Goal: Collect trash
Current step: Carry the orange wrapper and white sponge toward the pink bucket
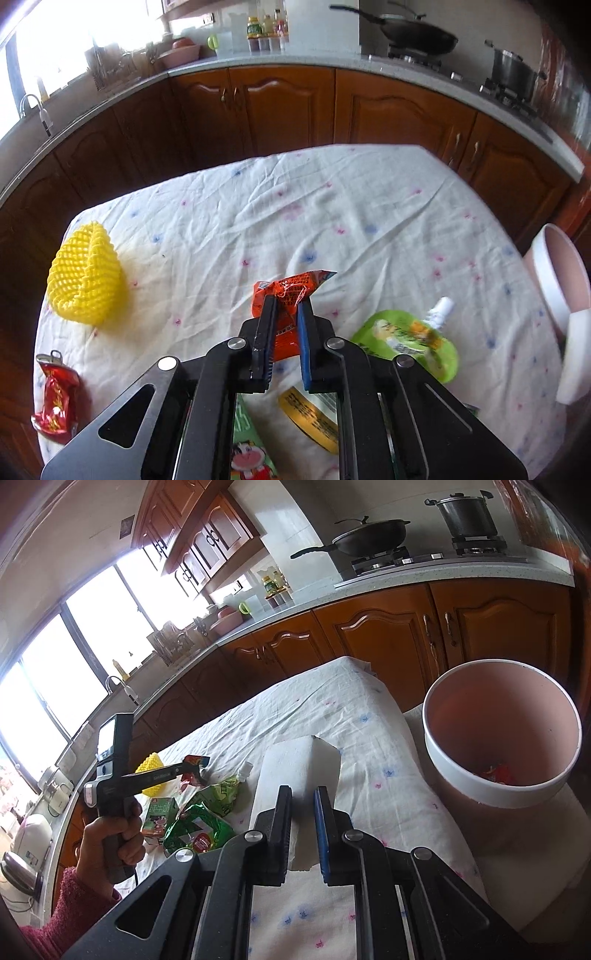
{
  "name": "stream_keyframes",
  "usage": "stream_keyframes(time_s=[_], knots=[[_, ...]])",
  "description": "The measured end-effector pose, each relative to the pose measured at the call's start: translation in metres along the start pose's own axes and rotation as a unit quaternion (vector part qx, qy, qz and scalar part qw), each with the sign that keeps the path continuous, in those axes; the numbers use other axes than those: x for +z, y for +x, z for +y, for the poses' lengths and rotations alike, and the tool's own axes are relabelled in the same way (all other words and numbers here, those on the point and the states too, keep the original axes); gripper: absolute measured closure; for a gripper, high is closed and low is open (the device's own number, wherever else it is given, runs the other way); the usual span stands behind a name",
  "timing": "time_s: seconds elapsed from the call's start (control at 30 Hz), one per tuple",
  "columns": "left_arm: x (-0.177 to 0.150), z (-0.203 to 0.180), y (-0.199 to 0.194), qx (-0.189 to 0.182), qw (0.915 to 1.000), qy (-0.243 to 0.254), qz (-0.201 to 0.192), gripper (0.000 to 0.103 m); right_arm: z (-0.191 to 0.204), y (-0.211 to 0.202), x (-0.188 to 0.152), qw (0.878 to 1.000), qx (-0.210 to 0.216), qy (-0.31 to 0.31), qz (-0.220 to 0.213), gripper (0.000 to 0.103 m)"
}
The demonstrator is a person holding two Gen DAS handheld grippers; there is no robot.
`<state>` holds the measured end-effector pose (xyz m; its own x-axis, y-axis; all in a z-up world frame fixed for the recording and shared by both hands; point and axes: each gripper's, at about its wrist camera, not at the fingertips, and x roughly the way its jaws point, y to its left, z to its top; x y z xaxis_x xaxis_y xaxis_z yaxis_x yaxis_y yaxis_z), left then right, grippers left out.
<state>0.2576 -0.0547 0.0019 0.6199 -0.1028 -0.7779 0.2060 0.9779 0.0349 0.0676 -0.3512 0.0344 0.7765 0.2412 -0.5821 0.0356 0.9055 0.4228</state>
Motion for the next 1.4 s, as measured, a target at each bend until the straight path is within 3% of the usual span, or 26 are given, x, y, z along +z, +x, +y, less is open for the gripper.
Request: stream_keyframes(time_s=[0.27, 0.57, 0.8, 1.4], knots=[[-0.003, -0.03, -0.061, -0.088, 0.9951, -0.004, -0.043, 0.095, -0.007, -0.009, 0.003, 1.0, 0.002, 0.005, -0.012, 0.091], [-0.009, -0.099, -0.089, -0.163, 0.985, 0.026, -0.051, 0.095, -0.029, -0.026, 0.006, 0.999, -0.01, 0.018, -0.027, 0.091], [-0.012, -0.154, -0.092, -0.199, 0.9776, 0.054, -0.042, 0.095, -0.056, -0.044, 0.01, 0.998, -0.028, 0.035, -0.042, 0.091], [0.01, -0.253, -0.075, -0.244, 0.9648, 0.097, -0.019, 0.095, -0.131, -0.072, 0.034, 0.991, -0.089, 0.07, -0.069, 0.091]])
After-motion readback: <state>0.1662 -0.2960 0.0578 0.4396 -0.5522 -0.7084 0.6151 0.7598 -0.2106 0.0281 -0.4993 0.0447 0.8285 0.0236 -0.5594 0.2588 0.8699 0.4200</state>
